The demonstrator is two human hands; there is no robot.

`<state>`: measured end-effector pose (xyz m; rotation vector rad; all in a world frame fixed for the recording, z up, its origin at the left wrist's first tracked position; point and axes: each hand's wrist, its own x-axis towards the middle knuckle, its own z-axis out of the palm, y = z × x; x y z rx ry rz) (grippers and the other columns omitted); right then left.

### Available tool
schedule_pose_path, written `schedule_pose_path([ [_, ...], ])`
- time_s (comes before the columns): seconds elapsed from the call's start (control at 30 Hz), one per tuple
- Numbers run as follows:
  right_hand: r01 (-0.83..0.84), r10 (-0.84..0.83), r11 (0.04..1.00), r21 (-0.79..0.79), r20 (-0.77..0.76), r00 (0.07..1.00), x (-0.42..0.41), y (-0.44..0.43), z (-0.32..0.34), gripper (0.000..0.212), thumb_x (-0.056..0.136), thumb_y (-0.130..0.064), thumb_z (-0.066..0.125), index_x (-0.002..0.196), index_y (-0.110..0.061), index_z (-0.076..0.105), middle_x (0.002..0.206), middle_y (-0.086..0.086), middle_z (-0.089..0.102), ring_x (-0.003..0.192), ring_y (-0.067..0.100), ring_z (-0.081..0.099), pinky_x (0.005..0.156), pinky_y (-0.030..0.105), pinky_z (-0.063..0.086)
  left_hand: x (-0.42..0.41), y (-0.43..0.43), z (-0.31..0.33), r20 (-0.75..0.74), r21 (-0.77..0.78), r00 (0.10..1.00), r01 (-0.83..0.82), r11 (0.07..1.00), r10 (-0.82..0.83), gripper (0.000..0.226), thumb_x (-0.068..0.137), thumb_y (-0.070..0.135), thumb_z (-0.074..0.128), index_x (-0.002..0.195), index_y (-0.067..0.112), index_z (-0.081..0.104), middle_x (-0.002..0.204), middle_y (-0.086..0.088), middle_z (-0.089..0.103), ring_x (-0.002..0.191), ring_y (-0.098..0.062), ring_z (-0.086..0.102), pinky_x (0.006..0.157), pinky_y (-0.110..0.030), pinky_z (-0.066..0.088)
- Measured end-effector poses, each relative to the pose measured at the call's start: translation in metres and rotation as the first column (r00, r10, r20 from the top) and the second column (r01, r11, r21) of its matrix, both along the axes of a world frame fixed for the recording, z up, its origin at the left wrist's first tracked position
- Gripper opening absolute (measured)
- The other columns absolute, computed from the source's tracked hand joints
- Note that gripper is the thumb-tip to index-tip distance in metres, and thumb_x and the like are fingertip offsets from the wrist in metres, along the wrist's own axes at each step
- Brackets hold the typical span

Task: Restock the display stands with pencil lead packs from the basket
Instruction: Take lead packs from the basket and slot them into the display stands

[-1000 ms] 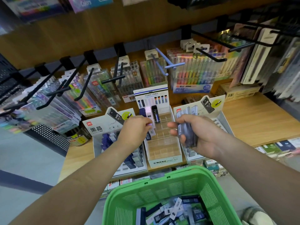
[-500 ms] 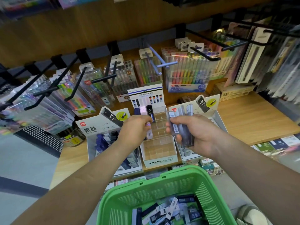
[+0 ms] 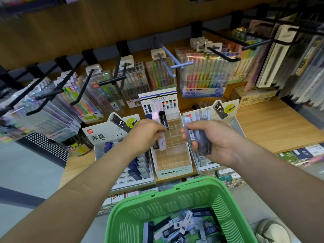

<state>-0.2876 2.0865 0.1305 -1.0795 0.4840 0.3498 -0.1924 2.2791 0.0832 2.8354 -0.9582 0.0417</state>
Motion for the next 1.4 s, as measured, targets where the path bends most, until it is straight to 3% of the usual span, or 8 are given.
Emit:
schedule_pose_path([
  [0.23, -0.013, 0.013, 1.000, 0.004, 0.016, 1.000, 0.000, 0.001, 0.001, 0.012, 0.092, -0.011, 0.063, 0.099, -0.002, 0.066, 0.076, 0.011, 0.073, 0.054, 0.013, 0.065, 0.036, 0.019, 0.045, 0.002, -0.006, 0.002, 0.051, 0.235, 0.992, -0.126, 0.964, 0.118, 0.043, 0.090, 0.056, 0.052, 0.093, 0.016, 0.070, 0.074, -0.002, 0.066, 0.077, -0.022, 0.060, 0.070, -0.031, 0.045],
  [0.47, -0.029, 0.029, 0.999, -0.016, 0.031, 0.999, 0.001, 0.002, 0.001, 0.014, 0.091, -0.012, 0.064, 0.102, -0.003, 0.064, 0.078, 0.011, 0.072, 0.059, 0.015, 0.064, 0.037, 0.019, 0.044, 0.002, -0.009, -0.005, 0.073, 0.371, 0.994, -0.108, 0.922, 0.087, 0.027, 0.098, 0.037, 0.050, 0.090, 0.016, 0.064, 0.077, -0.004, 0.061, 0.083, -0.028, 0.061, 0.068, -0.031, 0.041],
  [0.57, -0.013, 0.013, 1.000, -0.015, 0.019, 1.000, 0.001, 0.002, 0.000, 0.014, 0.091, -0.011, 0.064, 0.103, -0.004, 0.063, 0.074, 0.012, 0.072, 0.056, 0.016, 0.064, 0.037, 0.019, 0.045, 0.002, -0.007, -0.006, 0.102, 0.342, 0.992, -0.102, 0.934, 0.071, 0.013, 0.096, 0.021, 0.053, 0.087, 0.015, 0.061, 0.083, -0.007, 0.065, 0.082, -0.029, 0.061, 0.069, -0.036, 0.049],
  [0.87, 0.006, -0.006, 0.999, -0.032, 0.009, 1.000, 0.001, 0.000, -0.004, 0.029, 0.084, -0.002, 0.071, 0.112, -0.007, 0.066, 0.102, 0.014, 0.072, 0.074, 0.021, 0.063, 0.037, 0.020, 0.044, -0.006, -0.011, 0.001, 0.157, 0.068, 0.977, -0.157, 0.985, 0.145, 0.018, 0.094, 0.028, 0.055, 0.096, 0.014, 0.065, 0.087, -0.005, 0.067, 0.085, -0.023, 0.060, 0.071, -0.034, 0.050],
  [0.97, -0.014, 0.015, 0.999, -0.044, 0.025, 1.000, 0.001, -0.001, -0.005, 0.026, 0.081, -0.002, 0.073, 0.104, -0.011, 0.067, 0.083, 0.007, 0.073, 0.055, 0.013, 0.063, 0.036, 0.019, 0.043, -0.022, -0.018, 0.017, -0.090, -0.372, 0.970, -0.243, 0.896, 0.225, 0.013, 0.090, 0.018, 0.062, 0.097, 0.026, 0.070, 0.084, 0.006, 0.069, 0.076, -0.014, 0.061, 0.072, -0.025, 0.051],
  [1.07, -0.080, 0.082, 0.995, -0.063, 0.029, 0.996, 0.000, 0.000, -0.006, 0.026, 0.081, -0.003, 0.073, 0.104, -0.014, 0.068, 0.078, 0.004, 0.074, 0.051, 0.010, 0.064, 0.036, 0.019, 0.042, -0.041, -0.019, 0.039, -0.623, -0.680, 0.767, -0.430, 0.594, -0.157, 0.044, 0.087, -0.005, 0.057, 0.106, 0.033, 0.069, 0.102, 0.005, 0.072, 0.085, -0.015, 0.066, 0.070, -0.023, 0.055],
  [1.17, -0.162, 0.162, 0.987, -0.022, 0.029, 0.986, -0.003, 0.002, -0.007, 0.025, 0.084, -0.005, 0.070, 0.108, -0.012, 0.068, 0.088, 0.008, 0.076, 0.055, 0.011, 0.065, 0.035, 0.017, 0.041, -0.053, -0.013, 0.050, -0.688, -0.696, 0.652, -0.466, 0.546, -0.320, 0.038, 0.081, -0.007, 0.067, 0.105, 0.020, 0.071, 0.104, -0.003, 0.073, 0.092, -0.017, 0.069, 0.076, -0.026, 0.055],
  [1.4, -0.315, 0.315, 0.949, -0.021, 0.016, 0.949, -0.013, 0.008, -0.012, 0.040, 0.077, -0.025, 0.074, 0.112, -0.007, 0.067, 0.087, 0.012, 0.070, 0.054, 0.013, 0.057, 0.037, 0.020, 0.043, -0.064, 0.025, 0.051, -0.659, -0.570, 0.752, -0.500, 0.652, 0.002, 0.009, 0.075, 0.031, 0.073, 0.075, 0.023, 0.076, 0.064, -0.004, 0.065, 0.055, -0.011, 0.054, 0.052, -0.021, 0.045],
])
